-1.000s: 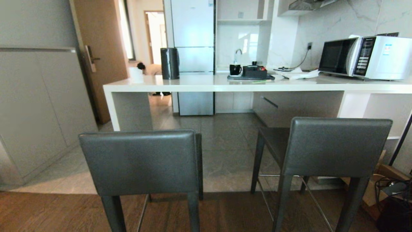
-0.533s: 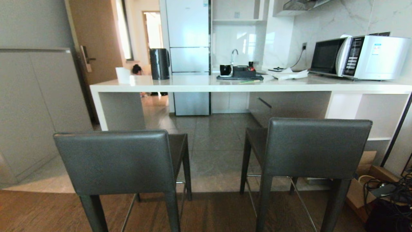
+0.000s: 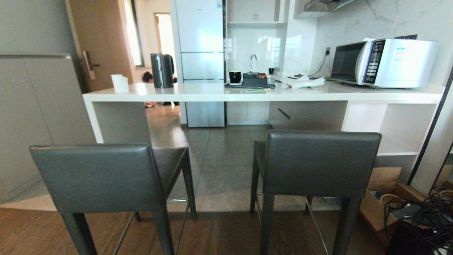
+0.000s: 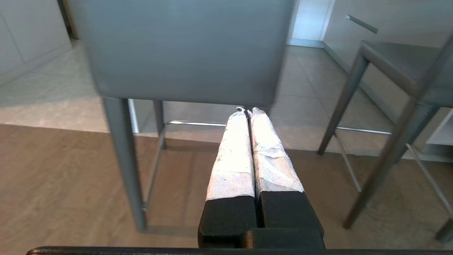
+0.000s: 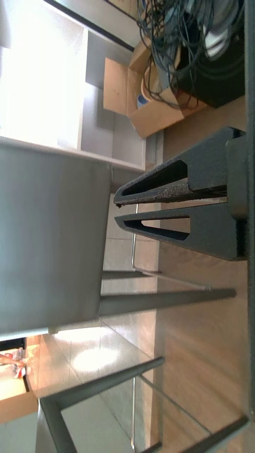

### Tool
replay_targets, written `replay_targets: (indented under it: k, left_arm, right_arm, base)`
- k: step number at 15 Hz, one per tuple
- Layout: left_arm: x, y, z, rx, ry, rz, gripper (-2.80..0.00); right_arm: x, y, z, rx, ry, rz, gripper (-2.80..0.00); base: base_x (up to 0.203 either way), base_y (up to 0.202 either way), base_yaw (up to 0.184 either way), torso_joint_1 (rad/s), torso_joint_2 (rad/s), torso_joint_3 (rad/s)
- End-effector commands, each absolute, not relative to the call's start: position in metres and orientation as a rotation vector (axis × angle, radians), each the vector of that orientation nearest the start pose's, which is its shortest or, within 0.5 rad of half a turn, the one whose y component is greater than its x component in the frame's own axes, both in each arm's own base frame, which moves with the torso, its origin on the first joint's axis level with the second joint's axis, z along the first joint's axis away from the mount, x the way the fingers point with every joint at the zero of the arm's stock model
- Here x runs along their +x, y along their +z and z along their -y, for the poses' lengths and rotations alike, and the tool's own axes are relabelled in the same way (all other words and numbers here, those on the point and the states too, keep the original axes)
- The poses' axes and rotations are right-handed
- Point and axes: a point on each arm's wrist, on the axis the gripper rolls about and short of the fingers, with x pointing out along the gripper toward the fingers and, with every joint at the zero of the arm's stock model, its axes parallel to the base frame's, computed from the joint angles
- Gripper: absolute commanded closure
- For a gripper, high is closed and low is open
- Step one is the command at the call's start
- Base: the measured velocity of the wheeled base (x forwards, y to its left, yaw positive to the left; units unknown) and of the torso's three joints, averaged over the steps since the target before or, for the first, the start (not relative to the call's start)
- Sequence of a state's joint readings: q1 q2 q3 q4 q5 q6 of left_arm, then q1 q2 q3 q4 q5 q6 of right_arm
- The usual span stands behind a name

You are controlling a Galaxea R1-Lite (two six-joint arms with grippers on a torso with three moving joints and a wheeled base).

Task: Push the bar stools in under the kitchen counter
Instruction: Push the gray chair back under the dining table

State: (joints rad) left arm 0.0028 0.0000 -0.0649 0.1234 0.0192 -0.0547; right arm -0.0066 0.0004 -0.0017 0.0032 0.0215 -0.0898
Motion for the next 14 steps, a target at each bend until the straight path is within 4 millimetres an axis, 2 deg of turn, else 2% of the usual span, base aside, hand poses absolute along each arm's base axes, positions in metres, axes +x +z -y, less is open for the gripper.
replay_targets:
  k: [1, 14]
  left_arm:
    - [-0.0281, 0.0805, -0.0004, -0.055, 0.024, -0.061, 0.00]
    - [-0.0281, 0.0805, -0.0005, -0.062, 0.023, -0.060, 0.00]
  right_arm:
    - [-0.0229, 0.0756, -0.0006, -0.090, 0.015, -0.001, 0.00]
    - [-0.0229, 0.0756, -0.0006, -0.090, 0.015, -0.001, 0.00]
  base:
    - [0.000, -0.195, 0.000, 0.007, 0.00, 0.002]
    - [0.000, -0.191, 0.001, 0.004, 0.00, 0.002]
